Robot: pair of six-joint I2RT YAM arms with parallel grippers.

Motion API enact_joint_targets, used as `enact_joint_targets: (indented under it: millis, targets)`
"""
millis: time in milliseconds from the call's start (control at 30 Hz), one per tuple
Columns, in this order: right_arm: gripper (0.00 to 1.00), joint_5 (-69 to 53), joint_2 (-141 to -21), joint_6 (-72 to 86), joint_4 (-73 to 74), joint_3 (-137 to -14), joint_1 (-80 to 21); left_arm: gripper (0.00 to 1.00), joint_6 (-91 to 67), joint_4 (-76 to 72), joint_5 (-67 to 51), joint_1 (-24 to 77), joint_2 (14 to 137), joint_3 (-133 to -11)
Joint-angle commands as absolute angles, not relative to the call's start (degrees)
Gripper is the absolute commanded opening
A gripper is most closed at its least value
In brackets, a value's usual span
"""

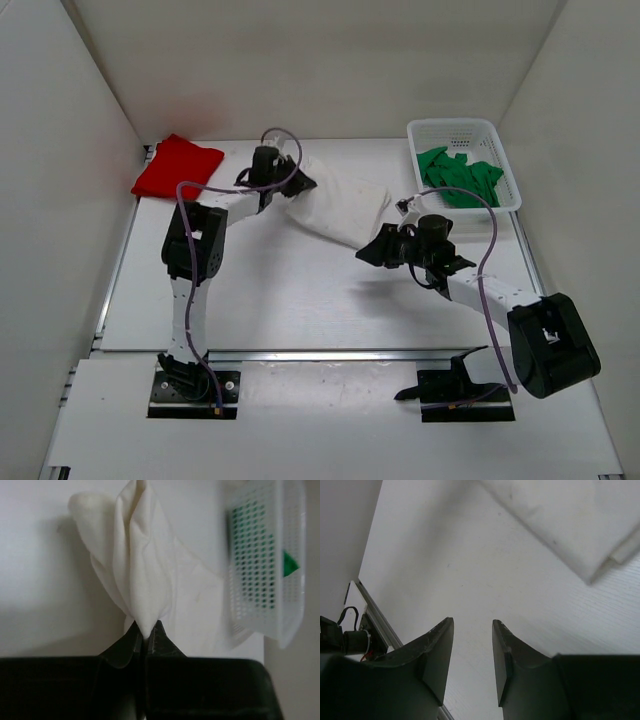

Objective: Fold and stack the t-shirts
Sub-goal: Put the neatly folded tshirt into the corner of the board with the left arm

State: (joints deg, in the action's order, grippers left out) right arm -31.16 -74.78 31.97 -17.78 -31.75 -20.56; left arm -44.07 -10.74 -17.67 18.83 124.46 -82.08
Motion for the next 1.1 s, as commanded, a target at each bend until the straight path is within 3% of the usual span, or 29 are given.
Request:
enact_joint_targets:
  millis: [0,167,367,433,467,500,533,667,1000,1033,1067]
  targets:
    - [0.35,-32.52,-74.26,32.08,-20.57,-31.46,-19.51,0.0,-42.1,-3.81,-19.68,15.83,122.87,-98.47]
    - [0.35,-33.92,-76.29,32.61,-21.44,-31.73,-19.51,0.0,-41.04,4.39,-21.88,6.79,123.15,-111.87]
    - [0.34,-35.42,-78.48,32.69,-22.15,-32.52,-20.04,0.01,-47.27,-5.88,-21.89,-8.51,113.75,-96.97]
    - [0.34,-36.03,-78.84,32.52,-21.89,-32.52,-20.56,0.15,-50.17,-11.48,-18.65,-13.51,111.02,-85.5]
    - [0.35,-36.21,-78.75,32.35,-21.97,-32.26,-21.0,0.32,-52.8,-15.86,-18.11,-14.84,108.83,-82.04]
    - [0.35,-36.21,-78.66,32.08,-21.71,-32.69,-21.7,0.61,-55.17,-17.74,-16.28,-17.55,106.98,-75.48]
    - [0.35,-36.04,-78.75,31.73,-21.01,-32.61,-21.97,0.98,-56.07,-20.8,-16.17,-18.62,105.83,-71.06]
    - [0.38,-35.95,-78.4,31.64,-20.66,-32.69,-23.56,0.98,-56.77,-20.57,-18.37,-20.92,104.16,-64.62]
    - [0.43,-33.41,-77.26,32.43,-20.66,-32.25,-24.43,0.98,-54.76,-18.19,-8.45,-21.98,87.82,-52.13]
    - [0.4,-32.35,-77.6,32.17,-19.35,-32.78,-24.69,0.99,-53.62,-18.02,-8.0,-20.93,87.11,-51.68]
    - [0.3,-30.52,-78.22,31.65,-18.55,-34.52,-24.87,0.99,-51.7,-16.97,-7.13,-20.05,86.14,-51.24]
